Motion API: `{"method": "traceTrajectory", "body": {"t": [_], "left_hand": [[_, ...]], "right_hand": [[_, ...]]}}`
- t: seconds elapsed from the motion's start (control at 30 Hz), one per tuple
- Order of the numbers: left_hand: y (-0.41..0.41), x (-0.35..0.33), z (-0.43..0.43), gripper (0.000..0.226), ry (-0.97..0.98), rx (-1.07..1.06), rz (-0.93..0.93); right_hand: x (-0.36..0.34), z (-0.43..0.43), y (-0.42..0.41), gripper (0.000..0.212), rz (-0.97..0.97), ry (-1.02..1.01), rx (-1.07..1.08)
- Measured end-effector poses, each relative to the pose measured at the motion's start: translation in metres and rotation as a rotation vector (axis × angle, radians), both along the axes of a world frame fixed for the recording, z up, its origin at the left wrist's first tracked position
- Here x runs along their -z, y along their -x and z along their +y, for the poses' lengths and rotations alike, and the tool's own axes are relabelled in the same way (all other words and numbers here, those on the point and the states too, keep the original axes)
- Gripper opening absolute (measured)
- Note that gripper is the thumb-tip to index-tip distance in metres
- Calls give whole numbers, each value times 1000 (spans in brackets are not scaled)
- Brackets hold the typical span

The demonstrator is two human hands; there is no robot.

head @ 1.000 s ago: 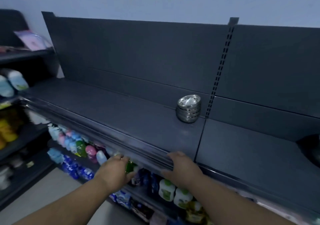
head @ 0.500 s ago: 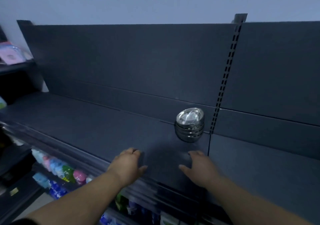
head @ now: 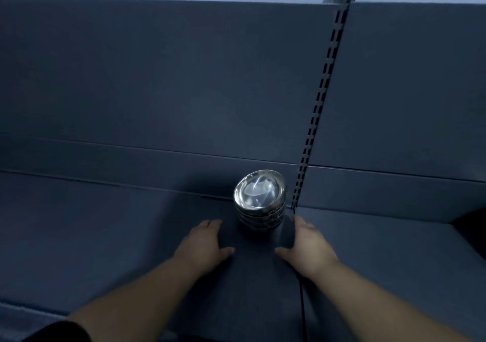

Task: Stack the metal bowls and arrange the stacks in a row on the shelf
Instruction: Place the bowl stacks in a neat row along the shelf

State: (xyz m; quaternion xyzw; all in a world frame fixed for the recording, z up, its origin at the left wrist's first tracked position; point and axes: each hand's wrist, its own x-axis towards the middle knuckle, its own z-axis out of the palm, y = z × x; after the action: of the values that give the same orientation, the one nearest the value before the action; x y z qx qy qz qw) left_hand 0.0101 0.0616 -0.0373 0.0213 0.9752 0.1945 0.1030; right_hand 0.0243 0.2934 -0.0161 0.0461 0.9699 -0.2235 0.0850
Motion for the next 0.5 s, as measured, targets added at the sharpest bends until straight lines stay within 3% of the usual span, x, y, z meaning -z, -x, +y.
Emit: {"method": "traceTrajectory", "body": {"t": [0.17,0.33,0.5], "left_hand": [[41,3,7,110,-361,35,19],[61,7,8,101,-743,146,-60],[66,13,8,103,-854,186,-107]], "right_hand": [[-1,-14,16,97,110,224,120],[4,-30,19,98,135,377,183],[14,-36,13,95,156,514,289]]}}
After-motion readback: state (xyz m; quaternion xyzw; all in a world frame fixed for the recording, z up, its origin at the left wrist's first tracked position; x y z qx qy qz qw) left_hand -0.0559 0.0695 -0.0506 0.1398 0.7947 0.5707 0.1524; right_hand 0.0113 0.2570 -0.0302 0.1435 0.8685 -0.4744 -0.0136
